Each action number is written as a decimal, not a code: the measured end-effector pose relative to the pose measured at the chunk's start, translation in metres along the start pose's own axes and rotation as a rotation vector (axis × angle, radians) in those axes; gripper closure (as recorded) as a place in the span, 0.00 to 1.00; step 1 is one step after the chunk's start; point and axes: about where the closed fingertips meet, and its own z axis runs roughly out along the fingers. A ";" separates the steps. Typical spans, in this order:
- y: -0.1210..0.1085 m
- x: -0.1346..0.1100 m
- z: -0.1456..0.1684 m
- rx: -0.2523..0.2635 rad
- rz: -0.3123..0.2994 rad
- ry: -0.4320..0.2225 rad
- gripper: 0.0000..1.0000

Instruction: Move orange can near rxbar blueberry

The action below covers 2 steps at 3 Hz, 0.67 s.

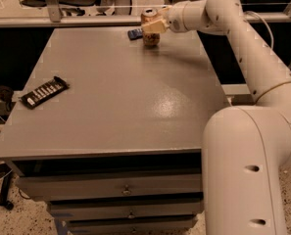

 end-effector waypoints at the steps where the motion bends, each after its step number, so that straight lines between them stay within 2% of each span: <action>1: -0.007 0.005 -0.004 0.011 0.011 0.013 0.35; 2: -0.009 0.007 -0.004 0.009 0.022 0.018 0.12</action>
Offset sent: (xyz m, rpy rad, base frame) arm 0.0088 -0.0220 0.0029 0.0016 0.0319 -0.0318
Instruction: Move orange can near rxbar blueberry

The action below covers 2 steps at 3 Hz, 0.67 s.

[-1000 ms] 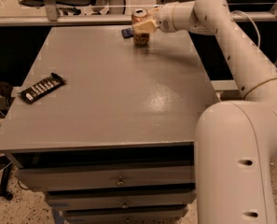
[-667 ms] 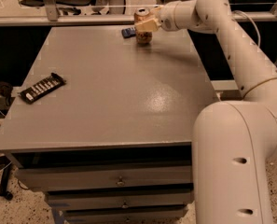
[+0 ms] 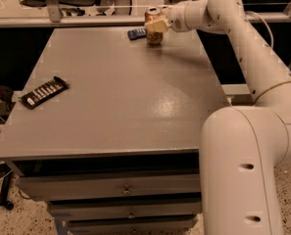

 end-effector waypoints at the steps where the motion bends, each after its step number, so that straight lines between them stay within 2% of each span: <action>1: -0.001 -0.001 -0.002 -0.003 0.008 0.000 0.00; 2: -0.003 -0.003 -0.007 -0.001 0.016 -0.006 0.00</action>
Offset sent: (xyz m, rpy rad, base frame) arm -0.0081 -0.0235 0.0190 0.0350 0.0063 -0.0202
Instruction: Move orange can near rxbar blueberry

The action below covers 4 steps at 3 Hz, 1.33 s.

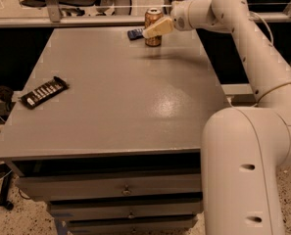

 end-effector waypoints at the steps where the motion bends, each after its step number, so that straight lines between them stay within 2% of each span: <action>1: -0.005 -0.004 -0.019 0.016 0.016 -0.016 0.00; 2: -0.011 -0.008 -0.066 0.039 0.044 -0.074 0.00; 3: -0.008 -0.006 -0.130 0.045 0.083 -0.173 0.00; 4: -0.012 0.000 -0.151 0.060 0.099 -0.196 0.00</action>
Offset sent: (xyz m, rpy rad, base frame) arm -0.0825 -0.1127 0.0512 0.1755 -0.0572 -0.0762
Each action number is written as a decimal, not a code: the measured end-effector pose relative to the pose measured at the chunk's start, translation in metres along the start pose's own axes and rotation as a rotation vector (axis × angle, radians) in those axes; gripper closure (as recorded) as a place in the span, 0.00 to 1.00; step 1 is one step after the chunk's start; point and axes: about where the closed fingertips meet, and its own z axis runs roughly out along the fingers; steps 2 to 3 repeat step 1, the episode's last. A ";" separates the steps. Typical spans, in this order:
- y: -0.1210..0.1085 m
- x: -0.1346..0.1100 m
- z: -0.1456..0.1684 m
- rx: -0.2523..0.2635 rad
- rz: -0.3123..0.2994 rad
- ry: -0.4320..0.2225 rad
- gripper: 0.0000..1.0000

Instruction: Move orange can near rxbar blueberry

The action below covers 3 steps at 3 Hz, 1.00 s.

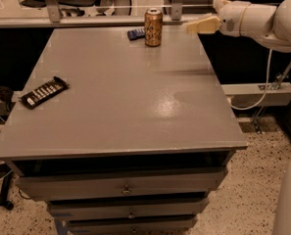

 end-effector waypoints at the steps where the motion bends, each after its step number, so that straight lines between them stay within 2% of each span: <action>1: 0.000 0.000 0.000 0.000 0.000 0.000 0.00; 3: 0.000 0.000 0.000 0.000 0.000 0.000 0.00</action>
Offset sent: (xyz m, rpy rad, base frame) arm 0.0000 0.0000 0.0000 0.0000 0.0000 0.0000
